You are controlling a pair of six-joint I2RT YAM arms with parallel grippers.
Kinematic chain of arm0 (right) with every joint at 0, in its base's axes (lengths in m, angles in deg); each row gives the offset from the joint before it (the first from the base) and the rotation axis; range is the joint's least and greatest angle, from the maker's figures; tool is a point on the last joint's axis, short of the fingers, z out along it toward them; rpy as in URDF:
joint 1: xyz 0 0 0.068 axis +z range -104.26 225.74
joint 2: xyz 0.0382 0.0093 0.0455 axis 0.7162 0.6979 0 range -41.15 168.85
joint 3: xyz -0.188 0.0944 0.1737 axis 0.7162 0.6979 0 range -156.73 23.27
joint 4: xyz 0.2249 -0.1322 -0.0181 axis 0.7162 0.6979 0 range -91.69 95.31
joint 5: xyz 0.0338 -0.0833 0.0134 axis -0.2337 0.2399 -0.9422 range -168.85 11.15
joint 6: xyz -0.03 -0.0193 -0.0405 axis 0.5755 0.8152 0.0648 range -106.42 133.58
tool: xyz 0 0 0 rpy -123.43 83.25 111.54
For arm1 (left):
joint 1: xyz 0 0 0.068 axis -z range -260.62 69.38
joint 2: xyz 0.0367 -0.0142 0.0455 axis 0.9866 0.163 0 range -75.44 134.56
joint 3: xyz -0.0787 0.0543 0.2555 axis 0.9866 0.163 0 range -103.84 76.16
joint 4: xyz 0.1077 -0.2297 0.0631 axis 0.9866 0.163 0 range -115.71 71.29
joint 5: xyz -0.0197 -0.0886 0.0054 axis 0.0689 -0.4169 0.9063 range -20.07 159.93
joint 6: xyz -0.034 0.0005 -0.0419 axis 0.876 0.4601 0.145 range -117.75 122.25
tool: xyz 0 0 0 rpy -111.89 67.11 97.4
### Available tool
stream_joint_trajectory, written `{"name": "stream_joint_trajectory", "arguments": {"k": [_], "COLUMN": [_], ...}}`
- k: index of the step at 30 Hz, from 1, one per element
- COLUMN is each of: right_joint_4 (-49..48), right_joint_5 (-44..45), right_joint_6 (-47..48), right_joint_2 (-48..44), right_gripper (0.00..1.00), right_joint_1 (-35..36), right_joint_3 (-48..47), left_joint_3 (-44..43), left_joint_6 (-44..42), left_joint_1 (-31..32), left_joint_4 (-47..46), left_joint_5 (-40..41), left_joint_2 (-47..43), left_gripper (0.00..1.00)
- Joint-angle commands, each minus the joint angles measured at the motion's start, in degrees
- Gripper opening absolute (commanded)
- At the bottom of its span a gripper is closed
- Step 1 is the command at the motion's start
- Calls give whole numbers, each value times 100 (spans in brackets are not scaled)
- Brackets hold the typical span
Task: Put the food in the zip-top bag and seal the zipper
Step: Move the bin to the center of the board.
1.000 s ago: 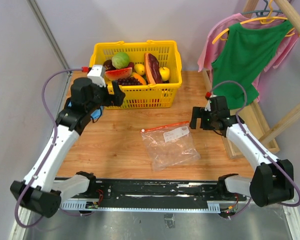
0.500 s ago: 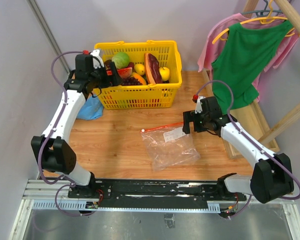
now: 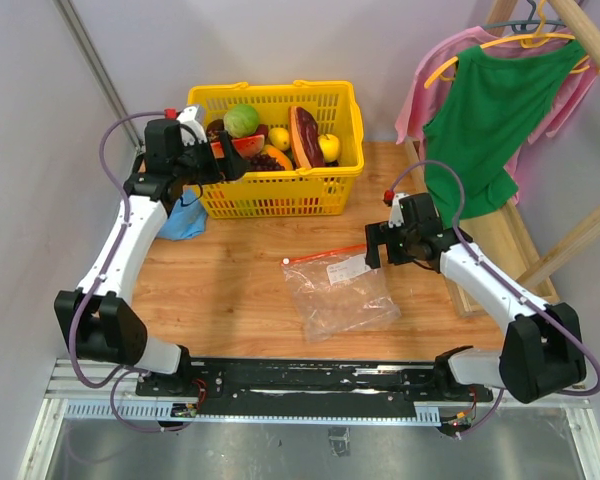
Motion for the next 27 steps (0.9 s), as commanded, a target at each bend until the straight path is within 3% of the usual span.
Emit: {"name": "stream_joint_trajectory", "arguments": {"k": [1,10,20,27], "right_joint_4": [-8,-52,-94,-49], "right_joint_5": [118,-47,-99,-77], "right_joint_6": [80,55,156,275], "right_joint_2": [109,397,253,203], "right_gripper": [98,98,98,98], "right_joint_1": [139,140,139,140], "right_joint_3": [-216,-324,-280,-317], "left_joint_3": [470,734,-945,-2153], "left_joint_6": [234,45,-1235,-1931], "left_joint_1": [45,288,299,172], "left_joint_4": [754,958,1152,1710], "left_joint_5": [-442,-478,275,-409], "left_joint_2": [-207,-360,-151,1157], "left_gripper": [99,99,99,99]}}
